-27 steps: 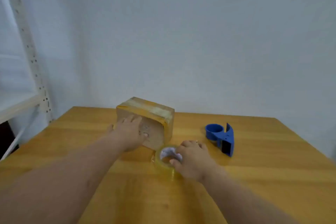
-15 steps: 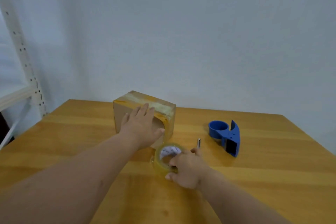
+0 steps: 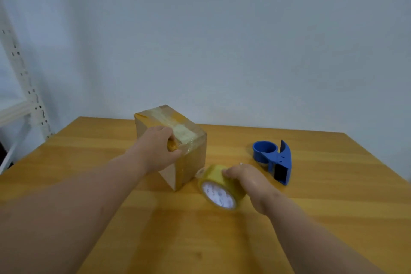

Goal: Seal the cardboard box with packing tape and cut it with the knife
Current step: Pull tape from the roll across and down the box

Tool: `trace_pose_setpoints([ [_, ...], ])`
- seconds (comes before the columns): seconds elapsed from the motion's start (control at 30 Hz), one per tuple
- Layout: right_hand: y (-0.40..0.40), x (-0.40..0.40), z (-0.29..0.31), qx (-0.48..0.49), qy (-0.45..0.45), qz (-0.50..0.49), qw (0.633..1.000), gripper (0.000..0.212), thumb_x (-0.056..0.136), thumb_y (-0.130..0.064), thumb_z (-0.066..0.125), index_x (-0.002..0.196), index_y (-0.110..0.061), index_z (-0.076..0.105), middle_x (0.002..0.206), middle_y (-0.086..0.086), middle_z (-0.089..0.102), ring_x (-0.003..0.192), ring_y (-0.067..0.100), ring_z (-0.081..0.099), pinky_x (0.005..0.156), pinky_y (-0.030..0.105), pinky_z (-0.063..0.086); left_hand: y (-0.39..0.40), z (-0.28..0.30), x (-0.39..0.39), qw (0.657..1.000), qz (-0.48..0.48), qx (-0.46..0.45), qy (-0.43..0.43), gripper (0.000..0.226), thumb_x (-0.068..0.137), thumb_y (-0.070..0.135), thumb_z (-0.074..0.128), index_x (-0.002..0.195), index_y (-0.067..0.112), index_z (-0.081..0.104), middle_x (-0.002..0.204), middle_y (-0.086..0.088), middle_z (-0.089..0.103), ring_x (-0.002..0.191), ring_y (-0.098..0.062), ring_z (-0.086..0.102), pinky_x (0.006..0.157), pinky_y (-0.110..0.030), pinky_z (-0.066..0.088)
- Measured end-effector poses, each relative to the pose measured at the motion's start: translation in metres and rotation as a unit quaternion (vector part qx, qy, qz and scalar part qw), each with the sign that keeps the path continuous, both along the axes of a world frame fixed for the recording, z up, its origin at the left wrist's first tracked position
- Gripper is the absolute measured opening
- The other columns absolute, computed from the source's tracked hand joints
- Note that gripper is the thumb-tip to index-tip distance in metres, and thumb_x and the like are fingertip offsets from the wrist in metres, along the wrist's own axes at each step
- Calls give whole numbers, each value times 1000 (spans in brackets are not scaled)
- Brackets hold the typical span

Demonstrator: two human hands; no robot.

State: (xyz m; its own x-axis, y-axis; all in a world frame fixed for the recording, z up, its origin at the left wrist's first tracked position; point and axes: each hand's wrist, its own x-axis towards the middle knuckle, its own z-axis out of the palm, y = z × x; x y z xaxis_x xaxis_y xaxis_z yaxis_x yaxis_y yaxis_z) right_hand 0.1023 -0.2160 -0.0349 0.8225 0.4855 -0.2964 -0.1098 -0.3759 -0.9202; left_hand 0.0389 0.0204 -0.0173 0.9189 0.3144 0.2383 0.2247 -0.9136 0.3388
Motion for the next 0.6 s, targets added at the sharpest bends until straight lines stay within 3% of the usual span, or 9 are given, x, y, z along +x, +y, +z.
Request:
trace_pose_setpoints([
  [0.03, -2, -3, 1, 29, 34, -30, 999, 29, 81, -31, 67, 101, -10, 63, 112, 15, 60, 106, 27, 57, 103, 44, 41, 3, 2, -6, 1000, -6, -4, 9, 23, 77, 40, 57, 93, 25, 50, 96, 7, 51, 95, -16, 47, 80, -29, 42],
  [0.1, -4, -9, 0, 102, 74, -71, 989, 40, 72, -33, 69, 105, -12, 61, 114, 8, 57, 109, 32, 56, 103, 46, 41, 9, 6, -15, 999, -13, -16, 25, 26, 76, 37, 58, 99, 28, 49, 98, 7, 52, 90, -15, 50, 76, -27, 40],
  [0.2, -5, -18, 1, 187, 84, -88, 975, 8, 79, -22, 61, 77, -14, 60, 85, 7, 54, 83, 28, 54, 87, 43, 44, 5, 8, -26, 998, -26, -58, 29, 46, 77, 29, 60, 121, 22, 48, 109, 6, 52, 95, -15, 52, 80, -26, 41],
  [0.3, -2, -30, 7, 235, 75, -71, 966, 22, 81, -14, 54, 60, -16, 50, 65, 1, 47, 72, 22, 45, 81, 42, 39, 1, 6, -30, 996, -17, -84, -29, 48, 82, 29, 61, 126, 17, 48, 130, -1, 48, 122, -18, 44, 100, -27, 34],
  [0.37, 3, -41, 17, 243, 64, -34, 967, 8, 77, -18, 57, 71, -13, 58, 75, 1, 58, 80, 21, 52, 85, 38, 40, -2, 9, -32, 994, 4, -58, -88, 26, 85, 36, 58, 106, 20, 58, 118, 0, 54, 112, -17, 45, 98, -29, 35],
  [0.4, 5, -45, 21, 237, 58, -23, 969, 20, 72, -22, 60, 87, -11, 63, 93, 2, 64, 94, 20, 56, 94, 38, 41, -5, 13, -34, 993, 12, -58, -98, 18, 87, 38, 55, 91, 21, 59, 104, 1, 57, 101, -17, 48, 92, -31, 38],
  [0.5, 13, -56, 27, 230, 46, 1, 972, 77, 63, -31, 64, 135, -10, 48, 135, 4, 52, 126, 24, 47, 115, 44, 30, -17, 26, -44, 985, -2, -163, -55, 50, 92, 52, 39, 74, 10, 60, 73, 4, 56, 75, -18, 54, 68, -31, 40],
  [0.57, 15, -62, 30, 225, 40, 13, 973, 78, 65, -29, 67, 137, -8, 46, 133, 6, 51, 125, 24, 47, 114, 43, 31, -24, 31, -46, 970, -7, -241, -11, 60, 90, 60, 35, 79, 9, 63, 77, -1, 62, 82, -22, 59, 76, -35, 44],
  [0.6, 15, -63, 30, 224, 44, 19, 973, 62, 71, -24, 68, 128, -6, 52, 130, 12, 54, 121, 27, 49, 113, 44, 32, -25, 31, -45, 968, -4, -251, 1, 62, 88, 62, 38, 81, 5, 63, 81, -6, 63, 86, -26, 59, 81, -38, 46],
])
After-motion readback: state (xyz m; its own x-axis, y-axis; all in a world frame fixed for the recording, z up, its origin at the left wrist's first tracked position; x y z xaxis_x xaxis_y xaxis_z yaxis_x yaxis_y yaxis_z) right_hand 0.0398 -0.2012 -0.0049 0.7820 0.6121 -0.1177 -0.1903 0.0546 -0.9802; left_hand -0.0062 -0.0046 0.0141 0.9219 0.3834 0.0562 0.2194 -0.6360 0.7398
